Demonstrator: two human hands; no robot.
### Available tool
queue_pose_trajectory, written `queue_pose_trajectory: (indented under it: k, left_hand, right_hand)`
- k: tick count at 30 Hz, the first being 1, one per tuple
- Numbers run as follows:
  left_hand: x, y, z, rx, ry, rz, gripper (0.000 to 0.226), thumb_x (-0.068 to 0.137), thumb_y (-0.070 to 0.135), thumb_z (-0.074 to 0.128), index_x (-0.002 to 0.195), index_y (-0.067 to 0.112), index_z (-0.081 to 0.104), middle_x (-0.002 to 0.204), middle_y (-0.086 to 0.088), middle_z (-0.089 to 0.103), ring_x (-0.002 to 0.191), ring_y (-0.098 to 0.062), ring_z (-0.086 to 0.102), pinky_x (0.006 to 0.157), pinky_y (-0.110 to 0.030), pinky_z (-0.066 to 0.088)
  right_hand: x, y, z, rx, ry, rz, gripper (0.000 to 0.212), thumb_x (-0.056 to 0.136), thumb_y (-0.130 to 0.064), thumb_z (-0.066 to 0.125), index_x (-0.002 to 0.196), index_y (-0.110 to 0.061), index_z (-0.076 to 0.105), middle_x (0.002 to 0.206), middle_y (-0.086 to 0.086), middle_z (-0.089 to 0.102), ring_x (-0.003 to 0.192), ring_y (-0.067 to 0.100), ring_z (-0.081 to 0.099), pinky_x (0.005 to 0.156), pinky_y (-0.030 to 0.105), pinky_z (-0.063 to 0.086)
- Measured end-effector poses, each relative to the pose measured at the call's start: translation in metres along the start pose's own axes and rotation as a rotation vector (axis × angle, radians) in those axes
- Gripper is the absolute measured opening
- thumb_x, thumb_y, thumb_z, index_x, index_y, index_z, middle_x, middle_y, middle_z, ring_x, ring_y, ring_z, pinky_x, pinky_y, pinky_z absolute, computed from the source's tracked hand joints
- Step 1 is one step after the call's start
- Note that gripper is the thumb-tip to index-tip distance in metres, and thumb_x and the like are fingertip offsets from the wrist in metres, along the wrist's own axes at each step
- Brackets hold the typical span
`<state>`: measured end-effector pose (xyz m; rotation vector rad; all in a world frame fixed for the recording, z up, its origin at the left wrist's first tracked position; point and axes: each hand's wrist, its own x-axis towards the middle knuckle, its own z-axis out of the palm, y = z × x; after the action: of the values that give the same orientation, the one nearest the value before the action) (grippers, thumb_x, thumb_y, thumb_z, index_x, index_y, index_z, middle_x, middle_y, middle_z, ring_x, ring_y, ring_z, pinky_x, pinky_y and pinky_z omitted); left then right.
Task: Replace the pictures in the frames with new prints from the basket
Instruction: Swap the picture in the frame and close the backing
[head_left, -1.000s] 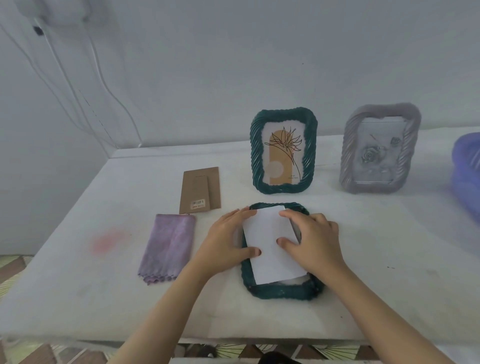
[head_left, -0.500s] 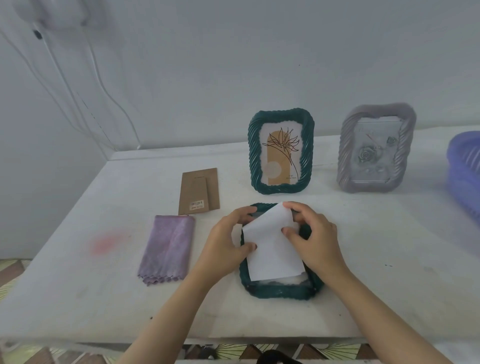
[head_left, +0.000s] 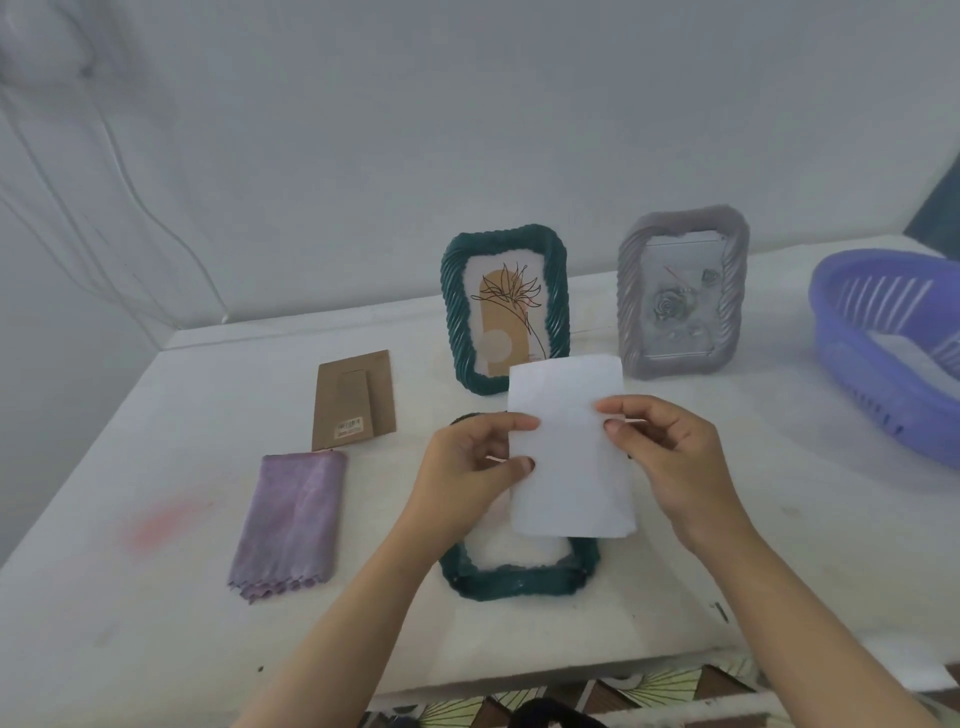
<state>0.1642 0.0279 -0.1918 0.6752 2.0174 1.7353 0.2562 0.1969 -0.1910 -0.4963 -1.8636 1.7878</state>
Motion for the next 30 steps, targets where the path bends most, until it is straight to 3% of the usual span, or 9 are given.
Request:
queue_pose_trajectory:
  k: [4,6,8,10,13,16,20,26,30]
  left_hand:
    - [0.013,0.012,0.032,0.032,-0.047,0.051,0.04,0.079,-0.003,0.066,0.094,0.034,0.068,0.07,0.009,0.061,0.073,-0.008,0.057,0.077,-0.026,0.054]
    - [0.019,0.017,0.05,0.024,-0.086,0.053,0.041,0.08,0.0,0.066,0.095,0.038,0.067,0.081,-0.007,0.065,0.076,-0.016,0.059,0.079,-0.032,0.055]
    - [0.027,0.02,0.068,0.01,-0.121,0.04,0.043,0.08,0.002,0.067,0.096,0.042,0.066,0.09,-0.017,0.066,0.081,-0.025,0.062,0.082,-0.036,0.056]
    - [0.036,0.019,0.088,0.003,-0.137,0.025,0.043,0.079,0.002,0.068,0.098,0.041,0.066,0.084,-0.014,0.064,0.077,-0.018,0.062,0.08,-0.036,0.054]
    - [0.046,0.018,0.118,-0.06,-0.176,-0.031,0.039,0.08,-0.004,0.065,0.106,0.025,0.064,0.076,-0.004,0.059,0.063,-0.004,0.058,0.07,-0.025,0.052]
    - [0.054,0.015,0.145,-0.105,-0.203,-0.091,0.042,0.08,-0.008,0.062,0.116,0.013,0.06,0.077,-0.004,0.063,0.062,-0.002,0.061,0.069,-0.021,0.054]
    - [0.06,0.011,0.173,-0.102,-0.219,-0.159,0.047,0.078,-0.009,0.062,0.122,0.008,0.055,0.079,-0.003,0.064,0.071,-0.01,0.062,0.079,-0.028,0.053]
    - [0.073,0.008,0.214,-0.036,-0.255,-0.237,0.057,0.074,-0.006,0.068,0.128,0.007,0.052,0.093,-0.006,0.063,0.09,-0.021,0.062,0.09,-0.035,0.051]
    - [0.078,0.008,0.241,-0.001,-0.283,-0.265,0.061,0.074,-0.005,0.069,0.131,0.005,0.048,0.114,-0.011,0.061,0.1,-0.024,0.062,0.084,-0.032,0.051]
  right_hand:
    - [-0.002,-0.008,-0.04,-0.165,0.097,-0.113,0.032,0.086,-0.002,0.058,0.091,-0.032,0.067,0.087,-0.009,0.065,0.074,0.005,0.056,0.07,0.019,0.047]
    - [-0.002,-0.012,-0.069,-0.446,0.228,-0.283,0.024,0.088,-0.011,0.056,0.098,-0.031,0.065,0.098,-0.011,0.066,0.086,0.004,0.058,0.08,0.023,0.044]
    - [0.001,-0.013,-0.106,-0.883,0.371,-0.452,0.024,0.086,-0.02,0.051,0.105,-0.022,0.066,0.108,0.001,0.066,0.098,0.02,0.058,0.087,0.033,0.039]
    - [0.003,-0.015,-0.143,-1.247,0.484,-0.41,0.03,0.083,-0.024,0.05,0.106,-0.018,0.067,0.117,0.013,0.061,0.106,0.037,0.053,0.091,0.043,0.033]
    - [0.006,-0.018,-0.18,-1.458,0.473,-0.155,0.021,0.083,-0.023,0.051,0.092,-0.024,0.07,0.108,0.013,0.065,0.101,0.037,0.053,0.095,0.048,0.024]
    - [0.009,-0.018,-0.2,-1.317,0.338,-0.077,0.02,0.086,-0.013,0.054,0.085,-0.026,0.069,0.087,0.008,0.07,0.083,0.033,0.06,0.088,0.046,0.033]
    - [0.01,-0.017,-0.213,-1.138,0.284,-0.124,0.026,0.087,-0.007,0.053,0.091,-0.024,0.071,0.09,0.006,0.069,0.077,0.027,0.058,0.068,0.034,0.044]
    - [0.007,-0.027,-0.224,-0.963,0.344,-0.239,0.027,0.085,0.0,0.055,0.094,-0.019,0.072,0.089,0.005,0.068,0.078,0.023,0.059,0.073,0.035,0.049]
    - [0.002,-0.033,-0.224,-0.894,0.381,-0.254,0.025,0.084,-0.002,0.058,0.094,-0.019,0.073,0.094,0.002,0.071,0.086,0.021,0.064,0.081,0.034,0.051]
